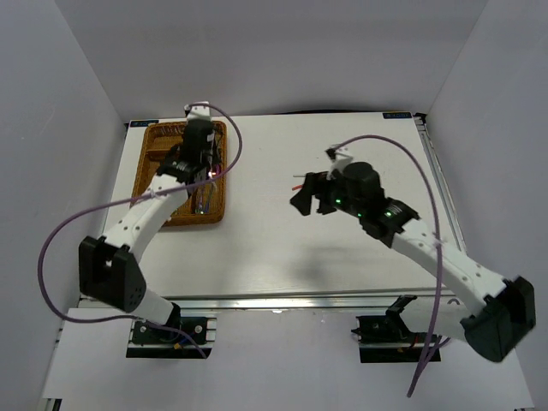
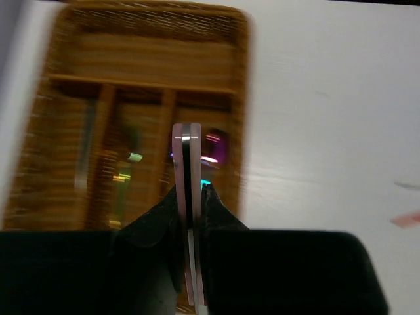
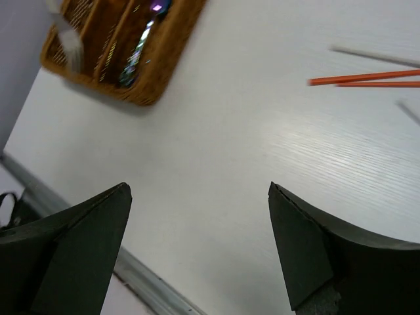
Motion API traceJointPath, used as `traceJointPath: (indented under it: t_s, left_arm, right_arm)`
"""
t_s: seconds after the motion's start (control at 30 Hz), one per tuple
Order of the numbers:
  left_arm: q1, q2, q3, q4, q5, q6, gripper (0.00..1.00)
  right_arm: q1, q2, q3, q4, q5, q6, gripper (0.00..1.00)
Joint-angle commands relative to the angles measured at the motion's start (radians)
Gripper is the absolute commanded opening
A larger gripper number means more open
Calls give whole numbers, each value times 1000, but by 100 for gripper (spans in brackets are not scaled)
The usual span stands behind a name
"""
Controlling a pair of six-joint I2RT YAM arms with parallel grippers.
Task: Sort the eating utensils into containers
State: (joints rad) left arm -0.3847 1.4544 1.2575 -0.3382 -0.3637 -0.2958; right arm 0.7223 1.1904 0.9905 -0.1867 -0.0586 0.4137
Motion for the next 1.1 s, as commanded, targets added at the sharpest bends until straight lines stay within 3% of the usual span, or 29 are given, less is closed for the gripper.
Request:
traceJointPath:
  t_s: [0.0,0.13,0.27,0.4,0.7,0.9,1.07]
  left_arm:
    - [105,137,170,-150,-420,370,0]
    - [234,409,559,-292,-446,373,0]
    - [277,553,663,-272,-457,428,0]
    - [302,612,649,-229,-567,471,0]
    - [342,685,560,-165,-548,471,0]
    - [374,760,609,-217,-454,425,0]
    - [375,790,625,-219,-443,414,23]
  right_arm:
    - [-82,-144,-79,-3,55,-35,89]
    - [-101,-221,-107,-78,95,-91,89]
    - [-104,-273,-154,-126,68,-110,89]
    - [-103,-328,-265,-15,-55,-44,89]
    - [-100,-360,-311,41,-118,-7,89]
    - [-100,-379,-348,79,-165,23,89]
    - [-98,-364,-331,63,-150,4,89]
